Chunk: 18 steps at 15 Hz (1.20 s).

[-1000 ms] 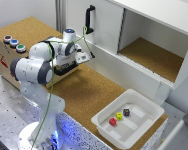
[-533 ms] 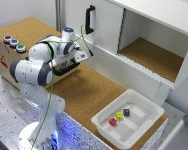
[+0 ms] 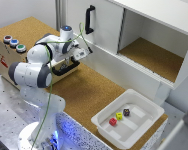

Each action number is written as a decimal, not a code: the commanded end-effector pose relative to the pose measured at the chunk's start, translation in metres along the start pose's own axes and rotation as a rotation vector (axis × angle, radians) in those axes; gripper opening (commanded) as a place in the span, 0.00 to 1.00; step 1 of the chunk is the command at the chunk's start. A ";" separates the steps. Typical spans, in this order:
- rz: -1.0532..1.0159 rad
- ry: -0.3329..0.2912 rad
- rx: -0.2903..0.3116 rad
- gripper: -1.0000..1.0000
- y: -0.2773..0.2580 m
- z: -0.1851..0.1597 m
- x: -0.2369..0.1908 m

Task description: Grasp the drawer handle and open it

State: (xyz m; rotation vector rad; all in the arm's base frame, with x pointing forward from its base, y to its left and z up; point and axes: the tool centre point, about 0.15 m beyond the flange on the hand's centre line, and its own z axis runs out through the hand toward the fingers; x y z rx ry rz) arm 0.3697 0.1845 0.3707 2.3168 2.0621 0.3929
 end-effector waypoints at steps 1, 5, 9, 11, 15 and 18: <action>-0.092 -0.003 -0.004 0.00 -0.006 -0.079 0.002; -0.099 0.000 -0.017 0.00 -0.007 -0.088 0.003; -0.099 0.000 -0.017 0.00 -0.007 -0.088 0.003; -0.039 0.014 -0.027 0.00 -0.016 -0.080 0.001; 0.149 0.029 -0.046 0.00 -0.041 -0.103 -0.010; 0.280 -0.008 -0.050 0.00 -0.063 -0.109 -0.017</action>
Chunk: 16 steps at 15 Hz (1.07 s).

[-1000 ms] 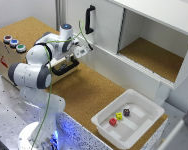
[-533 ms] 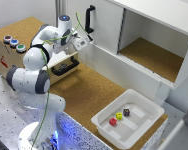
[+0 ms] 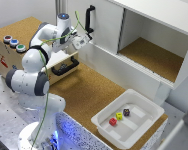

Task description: Grasp the drawer handle and open it

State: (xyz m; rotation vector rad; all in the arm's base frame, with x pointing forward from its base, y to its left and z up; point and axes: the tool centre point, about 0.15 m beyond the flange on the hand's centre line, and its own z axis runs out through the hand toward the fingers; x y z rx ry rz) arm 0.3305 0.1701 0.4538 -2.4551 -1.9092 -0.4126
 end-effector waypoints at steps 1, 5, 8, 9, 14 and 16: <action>0.206 -0.048 -0.045 0.00 -0.044 -0.015 -0.021; 0.577 0.040 -0.095 1.00 -0.044 -0.028 -0.023; 0.653 0.294 -0.148 1.00 -0.085 -0.047 0.007; 0.599 0.328 -0.179 1.00 -0.106 -0.048 0.032; 0.520 0.102 -0.227 1.00 -0.127 -0.019 0.124; 0.574 -0.005 -0.197 1.00 -0.126 -0.008 0.123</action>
